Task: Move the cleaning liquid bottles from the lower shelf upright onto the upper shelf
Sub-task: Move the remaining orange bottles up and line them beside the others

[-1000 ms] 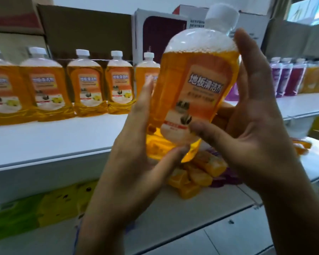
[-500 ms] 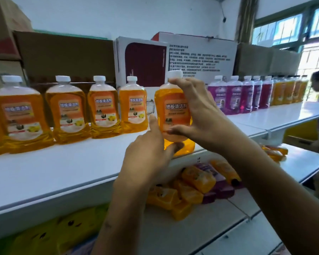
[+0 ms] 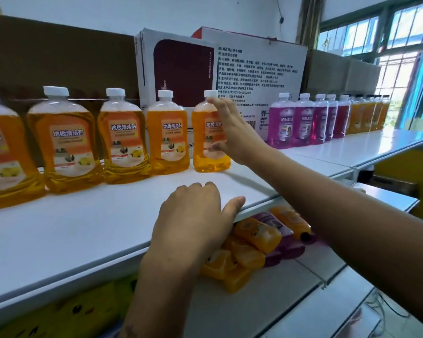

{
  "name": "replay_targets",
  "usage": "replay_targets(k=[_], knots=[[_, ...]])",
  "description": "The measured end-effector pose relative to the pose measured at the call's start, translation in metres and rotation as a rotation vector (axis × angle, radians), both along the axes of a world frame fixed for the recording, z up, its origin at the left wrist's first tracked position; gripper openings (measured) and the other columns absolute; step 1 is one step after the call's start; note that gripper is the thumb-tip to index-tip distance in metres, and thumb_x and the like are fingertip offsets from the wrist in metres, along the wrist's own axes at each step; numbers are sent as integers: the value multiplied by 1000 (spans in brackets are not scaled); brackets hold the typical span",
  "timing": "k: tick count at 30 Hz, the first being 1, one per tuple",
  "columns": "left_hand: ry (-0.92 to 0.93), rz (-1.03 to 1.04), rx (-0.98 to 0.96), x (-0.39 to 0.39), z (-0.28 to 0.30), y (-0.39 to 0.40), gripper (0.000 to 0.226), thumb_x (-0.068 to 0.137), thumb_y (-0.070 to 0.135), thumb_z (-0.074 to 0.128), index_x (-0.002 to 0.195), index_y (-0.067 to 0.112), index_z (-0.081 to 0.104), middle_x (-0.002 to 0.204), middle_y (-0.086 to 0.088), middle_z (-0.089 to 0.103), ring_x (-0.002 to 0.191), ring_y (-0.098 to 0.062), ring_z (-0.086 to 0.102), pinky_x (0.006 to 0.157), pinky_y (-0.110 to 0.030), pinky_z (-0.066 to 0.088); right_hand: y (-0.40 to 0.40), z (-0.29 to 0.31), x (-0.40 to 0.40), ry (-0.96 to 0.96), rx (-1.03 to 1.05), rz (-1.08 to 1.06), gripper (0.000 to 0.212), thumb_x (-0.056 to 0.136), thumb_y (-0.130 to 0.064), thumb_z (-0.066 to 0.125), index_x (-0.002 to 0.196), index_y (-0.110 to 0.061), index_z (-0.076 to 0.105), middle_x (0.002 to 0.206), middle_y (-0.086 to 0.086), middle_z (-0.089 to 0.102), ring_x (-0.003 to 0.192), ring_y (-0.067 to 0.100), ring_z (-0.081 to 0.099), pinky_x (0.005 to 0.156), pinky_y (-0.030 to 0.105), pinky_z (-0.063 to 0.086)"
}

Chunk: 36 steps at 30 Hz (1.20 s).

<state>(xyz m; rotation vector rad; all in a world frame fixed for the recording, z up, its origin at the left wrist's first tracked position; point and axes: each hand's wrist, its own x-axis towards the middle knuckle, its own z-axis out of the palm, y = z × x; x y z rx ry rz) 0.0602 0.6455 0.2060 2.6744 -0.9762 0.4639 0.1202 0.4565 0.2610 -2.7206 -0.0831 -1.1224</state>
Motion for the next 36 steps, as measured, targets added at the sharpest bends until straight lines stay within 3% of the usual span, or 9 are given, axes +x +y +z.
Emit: replay_targets(k=[5, 12, 15, 18, 22, 24, 29, 33, 36], knots=[[0, -11, 20, -3, 0, 1, 61, 95, 68, 29, 127, 24, 55, 125, 0, 61, 113, -20, 53, 76, -31, 33, -10, 0, 27, 23, 47, 47, 100, 76, 2, 80, 153, -23, 21, 155, 9, 18, 130, 28, 44, 98, 44, 53], [2, -16, -61, -1, 3, 3, 58, 96, 64, 35, 131, 23, 54, 128, -2, 61, 116, -23, 53, 84, -38, 43, -1, -2, 11, 125, 261, 130, 105, 82, 7, 72, 156, -33, 8, 166, 14, -8, 151, 35, 15, 117, 49, 33], [-39, -68, -266, -4, 2, 7, 51, 98, 53, 43, 136, 20, 55, 138, -4, 56, 127, -23, 48, 98, -41, 43, 11, -4, -28, 104, 318, 173, 87, 87, -6, 72, 156, -26, 22, 160, 10, 28, 135, 13, 41, 115, 38, 38], [-181, -203, -594, -16, -2, 7, 41, 100, 34, 52, 138, 18, 53, 153, -4, 39, 142, -20, 32, 112, -30, 31, 22, -30, -91, -153, 482, 272, 50, 93, -17, 68, 140, -14, 50, 135, 0, 60, 118, 2, 58, 100, 21, 49], [-231, -459, -1040, -52, -37, 6, 30, 96, 10, 53, 126, 10, 60, 147, -9, 46, 141, -13, 37, 112, -16, 29, 46, -112, -173, -598, 844, 303, 30, 93, -15, 65, 121, -24, 62, 118, 2, 70, 111, 19, 68, 89, 29, 56], [-189, -543, -1123, -65, -75, 7, 29, 95, 8, 51, 122, 12, 62, 141, -7, 51, 138, -13, 43, 109, -18, 35, 55, -162, -194, -653, 1003, 234, 27, 90, -16, 68, 114, -27, 67, 112, 4, 72, 105, 25, 69, 87, 32, 57], [342, -255, -1232, -54, -173, 7, 33, 95, 15, 59, 111, 43, 61, 125, 10, 60, 119, -12, 57, 97, -26, 47, 54, -269, -203, -230, 1205, -47, 35, 89, -8, 70, 105, -40, 67, 110, -13, 71, 99, 13, 71, 80, 30, 59], [724, 37, -1082, -17, -228, 9, 36, 96, 6, 58, 125, 26, 59, 129, 4, 58, 104, 10, 53, 86, -15, 43, 33, -298, -194, 26, 1135, -127, 40, 89, -15, 72, 115, -42, 57, 120, -18, 64, 103, -1, 66, 80, 22, 56], [818, 177, -1118, 3, -252, 11, 34, 98, 15, 58, 132, 20, 55, 130, 2, 57, 103, 2, 55, 69, 0, 41, 18, -306, -169, 256, 1061, -104, 51, 86, -28, 76, 128, -41, 50, 130, -21, 54, 110, -6, 59, 78, 15, 54]])
